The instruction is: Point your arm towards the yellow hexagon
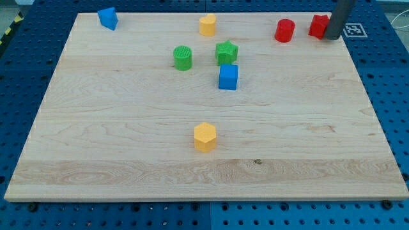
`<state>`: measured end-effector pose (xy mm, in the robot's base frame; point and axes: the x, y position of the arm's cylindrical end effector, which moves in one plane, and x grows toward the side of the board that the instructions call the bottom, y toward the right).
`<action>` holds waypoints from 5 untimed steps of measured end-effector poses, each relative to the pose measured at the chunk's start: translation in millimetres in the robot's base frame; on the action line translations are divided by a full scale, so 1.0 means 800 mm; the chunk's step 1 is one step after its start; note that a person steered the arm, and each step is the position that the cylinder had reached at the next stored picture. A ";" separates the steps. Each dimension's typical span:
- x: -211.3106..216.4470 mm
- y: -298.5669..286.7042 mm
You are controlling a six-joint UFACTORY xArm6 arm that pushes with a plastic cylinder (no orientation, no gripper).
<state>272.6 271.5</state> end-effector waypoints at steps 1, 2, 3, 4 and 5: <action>-0.003 0.001; -0.001 0.002; 0.040 0.020; 0.059 0.027; 0.063 0.028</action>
<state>323.0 294.0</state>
